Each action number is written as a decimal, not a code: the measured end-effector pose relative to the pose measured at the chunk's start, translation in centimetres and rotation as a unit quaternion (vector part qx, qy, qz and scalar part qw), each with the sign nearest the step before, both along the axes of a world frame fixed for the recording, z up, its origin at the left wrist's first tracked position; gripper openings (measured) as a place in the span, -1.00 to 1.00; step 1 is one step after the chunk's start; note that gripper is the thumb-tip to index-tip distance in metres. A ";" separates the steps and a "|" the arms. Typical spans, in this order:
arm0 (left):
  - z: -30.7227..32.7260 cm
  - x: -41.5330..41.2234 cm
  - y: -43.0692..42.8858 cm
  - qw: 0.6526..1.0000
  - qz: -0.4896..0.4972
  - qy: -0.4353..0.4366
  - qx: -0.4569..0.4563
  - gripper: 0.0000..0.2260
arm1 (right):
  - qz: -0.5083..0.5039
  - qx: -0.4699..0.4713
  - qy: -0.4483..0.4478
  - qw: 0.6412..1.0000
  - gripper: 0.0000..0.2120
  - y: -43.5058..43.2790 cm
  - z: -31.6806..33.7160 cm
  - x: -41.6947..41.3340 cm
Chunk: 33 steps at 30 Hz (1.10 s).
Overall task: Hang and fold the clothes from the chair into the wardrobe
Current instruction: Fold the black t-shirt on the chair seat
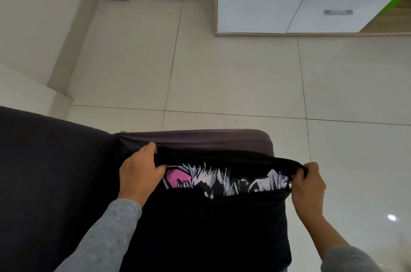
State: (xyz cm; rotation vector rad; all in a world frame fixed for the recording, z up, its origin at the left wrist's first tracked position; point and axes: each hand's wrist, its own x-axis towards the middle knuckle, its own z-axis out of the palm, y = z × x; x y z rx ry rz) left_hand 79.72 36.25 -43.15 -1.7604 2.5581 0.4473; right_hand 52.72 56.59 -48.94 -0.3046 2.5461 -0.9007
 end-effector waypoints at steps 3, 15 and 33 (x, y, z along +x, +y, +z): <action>0.5 2.0 2.8 1.000 0.001 0.031 -0.002 -0.79 | -0.034 -0.046 0.007 0.998 -0.98 1.2 0.6 0.9; -3.0 10.2 13.3 0.991 -0.108 -0.054 -0.059 -0.75 | 0.031 0.014 -0.083 0.996 -0.78 9.4 0.1 5.5; -0.4 14.1 12.9 0.996 -0.019 0.083 -0.028 -0.64 | 0.430 -0.105 -0.004 0.896 -0.77 1.0 3.3 22.4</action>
